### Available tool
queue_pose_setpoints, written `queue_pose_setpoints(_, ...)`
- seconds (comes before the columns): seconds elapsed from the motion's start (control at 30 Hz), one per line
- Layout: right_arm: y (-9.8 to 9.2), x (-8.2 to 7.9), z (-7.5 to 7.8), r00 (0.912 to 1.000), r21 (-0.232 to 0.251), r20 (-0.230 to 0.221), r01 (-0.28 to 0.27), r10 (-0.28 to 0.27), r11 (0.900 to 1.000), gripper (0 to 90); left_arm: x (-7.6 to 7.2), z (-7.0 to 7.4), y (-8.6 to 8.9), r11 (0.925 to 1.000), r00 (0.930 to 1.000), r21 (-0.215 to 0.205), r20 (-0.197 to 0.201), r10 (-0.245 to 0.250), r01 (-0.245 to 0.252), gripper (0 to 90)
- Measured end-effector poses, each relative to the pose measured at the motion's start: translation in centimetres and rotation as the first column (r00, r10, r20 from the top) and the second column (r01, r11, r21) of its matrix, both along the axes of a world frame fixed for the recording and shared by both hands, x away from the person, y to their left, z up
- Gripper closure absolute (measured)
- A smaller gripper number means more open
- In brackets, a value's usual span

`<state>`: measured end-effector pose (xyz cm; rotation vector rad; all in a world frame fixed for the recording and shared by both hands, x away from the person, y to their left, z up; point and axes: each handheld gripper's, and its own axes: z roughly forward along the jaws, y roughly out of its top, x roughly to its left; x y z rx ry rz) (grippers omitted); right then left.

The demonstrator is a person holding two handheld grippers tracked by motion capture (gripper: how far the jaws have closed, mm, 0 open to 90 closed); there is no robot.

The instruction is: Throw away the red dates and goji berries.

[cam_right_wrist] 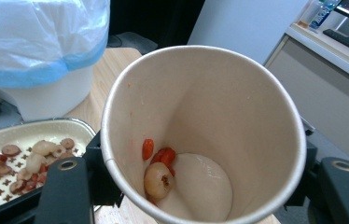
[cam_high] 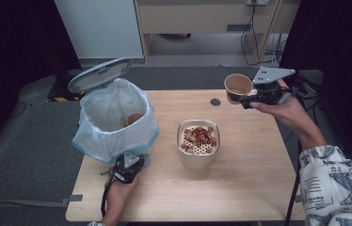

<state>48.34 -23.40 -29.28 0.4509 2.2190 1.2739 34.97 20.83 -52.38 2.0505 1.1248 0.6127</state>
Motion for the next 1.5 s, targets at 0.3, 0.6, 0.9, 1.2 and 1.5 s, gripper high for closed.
queue_pose_setpoints(0.3, 0.0, 0.5, 0.4, 0.9991, 0.071, -0.039, -0.010, 0.013, 0.997, 34.2, 0.0, 0.0, 0.0, 1.0000, 1.0000, -0.001, -0.001, 0.000, 0.000, 89.6)
queue_pose_setpoints(0.6, -0.3, 0.9, 0.6, 0.9954, 0.127, -0.095, 0.005, 0.008, 0.992, 34.2, 0.0, 0.0, 0.0, 1.0000, 1.0000, -0.002, -0.001, 0.000, 0.000, 89.6)
queue_pose_setpoints(0.9, -0.2, 1.1, 0.9, 0.9872, 0.182, -0.157, 0.003, 0.026, 0.983, 34.2, 0.0, 0.0, 0.0, 1.0000, 1.0000, -0.002, -0.001, -0.001, 0.001, 89.6)
queue_pose_setpoints(1.2, -0.2, 1.3, 1.0, 0.9825, 0.201, -0.184, 0.010, 0.028, 0.980, 34.1, 0.0, 0.0, 0.0, 1.0000, 1.0000, -0.002, -0.001, -0.001, 0.001, 89.6)
queue_pose_setpoints(1.5, 0.4, 1.4, 1.4, 0.9786, 0.200, -0.204, 0.014, 0.028, 0.980, 34.0, 0.0, 0.0, 0.0, 1.0000, 1.0000, -0.004, -0.001, -0.001, 0.001, 89.6)
